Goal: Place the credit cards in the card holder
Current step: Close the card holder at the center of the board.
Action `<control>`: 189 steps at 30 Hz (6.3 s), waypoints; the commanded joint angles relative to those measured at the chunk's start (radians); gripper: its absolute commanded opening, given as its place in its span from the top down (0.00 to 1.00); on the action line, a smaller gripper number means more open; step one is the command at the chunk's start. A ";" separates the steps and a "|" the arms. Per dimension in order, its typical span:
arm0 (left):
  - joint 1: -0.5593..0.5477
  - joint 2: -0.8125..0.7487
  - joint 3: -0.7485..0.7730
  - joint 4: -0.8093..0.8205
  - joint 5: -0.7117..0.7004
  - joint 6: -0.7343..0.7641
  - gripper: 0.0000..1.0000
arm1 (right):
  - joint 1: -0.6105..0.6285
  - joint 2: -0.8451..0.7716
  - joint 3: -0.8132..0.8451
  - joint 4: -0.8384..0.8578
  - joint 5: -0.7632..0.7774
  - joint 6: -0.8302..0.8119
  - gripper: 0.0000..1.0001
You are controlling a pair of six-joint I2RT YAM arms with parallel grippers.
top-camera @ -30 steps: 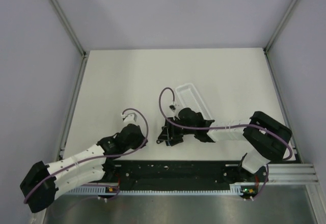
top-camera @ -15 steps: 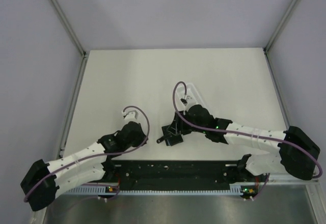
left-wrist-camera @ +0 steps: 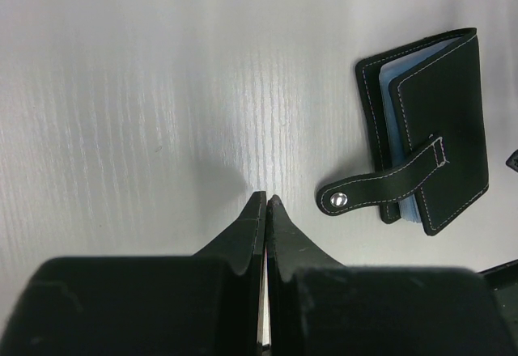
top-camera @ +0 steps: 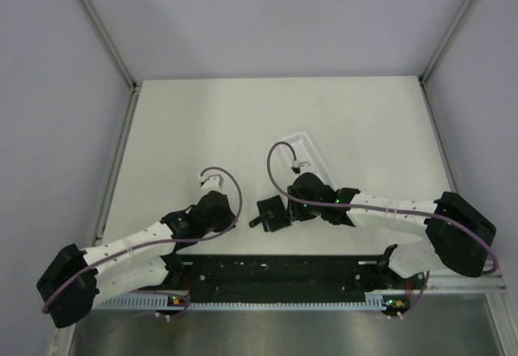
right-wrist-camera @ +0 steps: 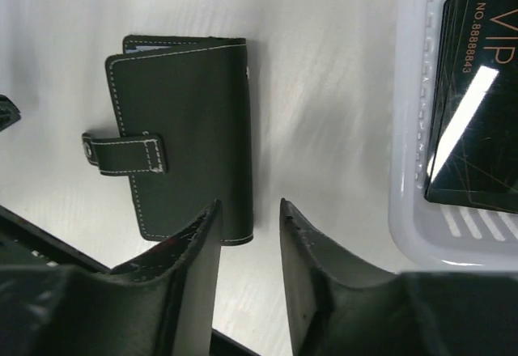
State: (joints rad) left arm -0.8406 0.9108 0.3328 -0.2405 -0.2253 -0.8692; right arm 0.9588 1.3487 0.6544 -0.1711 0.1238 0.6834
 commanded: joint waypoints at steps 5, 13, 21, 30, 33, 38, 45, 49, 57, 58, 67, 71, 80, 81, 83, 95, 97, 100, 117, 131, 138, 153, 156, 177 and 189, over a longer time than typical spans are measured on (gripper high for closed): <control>-0.002 0.048 0.055 0.067 -0.014 0.041 1.00 | -0.009 0.018 0.040 -0.036 0.066 0.007 0.85; 0.015 0.141 0.115 0.107 -0.002 0.082 1.00 | -0.042 0.024 0.050 -0.039 0.033 -0.002 1.00; 0.023 0.261 0.126 0.181 0.050 0.087 1.00 | -0.058 0.047 0.057 -0.042 0.008 -0.015 1.00; 0.023 0.345 0.121 0.233 0.076 0.076 1.00 | -0.060 0.096 0.065 -0.045 -0.029 -0.025 1.00; 0.023 0.361 0.135 0.222 0.083 0.084 1.00 | -0.061 0.122 0.082 -0.042 -0.056 -0.035 1.00; 0.023 0.353 0.147 0.213 0.083 0.088 1.00 | -0.060 0.168 0.106 -0.039 -0.098 -0.044 1.00; 0.025 0.261 0.186 0.161 0.083 0.111 1.00 | -0.061 0.168 0.087 -0.010 -0.121 -0.030 1.00; 0.023 0.223 0.199 0.203 0.179 0.125 1.00 | -0.061 0.165 0.077 -0.004 -0.121 -0.021 1.00; 0.008 0.267 0.170 0.340 0.336 0.137 1.00 | -0.060 0.162 0.074 0.001 -0.121 -0.008 0.87; 0.003 0.273 0.161 0.360 0.346 0.137 1.00 | -0.061 0.164 0.074 0.001 -0.121 -0.008 0.85; 0.001 0.329 0.095 0.363 0.310 0.150 1.00 | -0.068 0.156 0.068 0.002 -0.121 -0.001 0.77; 0.000 0.319 0.051 0.337 0.238 0.128 1.00 | -0.074 0.148 0.060 0.004 -0.121 -0.001 0.74; 0.001 0.344 0.017 0.362 0.191 0.102 1.00 | -0.081 0.072 0.021 0.031 -0.136 0.021 0.69; 0.001 0.350 0.018 0.366 0.195 0.101 1.00 | -0.081 0.051 0.013 0.033 -0.128 0.027 0.69; 0.003 0.358 0.020 0.371 0.198 0.099 1.00 | -0.086 0.001 -0.009 0.035 -0.100 0.039 0.67; 0.001 0.289 0.034 0.346 0.221 0.110 1.00 | -0.167 -0.120 -0.165 0.304 -0.288 0.133 0.49; 0.001 0.220 0.044 0.320 0.265 0.121 1.00 | -0.166 -0.112 -0.165 0.309 -0.292 0.133 0.49; 0.001 0.122 0.072 0.285 0.282 0.140 1.00 | -0.167 -0.106 -0.171 0.315 -0.293 0.137 0.49; 0.017 0.322 0.215 0.302 0.264 0.229 1.00 | -0.167 -0.106 -0.176 0.308 -0.285 0.145 0.49; 0.069 0.401 0.201 0.322 0.251 0.240 1.00 | -0.166 -0.109 -0.185 0.308 -0.285 0.142 0.49; 0.077 0.439 0.183 0.348 0.271 0.234 1.00 | -0.169 -0.106 -0.190 0.318 -0.292 0.140 0.48; 0.077 0.487 0.106 0.409 0.288 0.208 1.00 | -0.180 -0.025 -0.185 0.395 -0.354 0.162 0.44; 0.075 0.493 0.100 0.417 0.291 0.206 1.00 | -0.180 0.003 -0.182 0.424 -0.368 0.171 0.44; 0.101 0.277 0.152 0.259 0.281 0.180 1.00 | -0.180 -0.046 -0.032 0.235 -0.376 0.026 0.99; 0.129 -0.016 0.183 0.021 0.126 0.193 1.00 | -0.013 0.042 0.418 -0.485 0.061 -0.194 1.00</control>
State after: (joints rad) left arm -0.7219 0.9432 0.5228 -0.1410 -0.0490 -0.6781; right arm 0.8623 1.3296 0.9329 -0.3912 -0.0467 0.5755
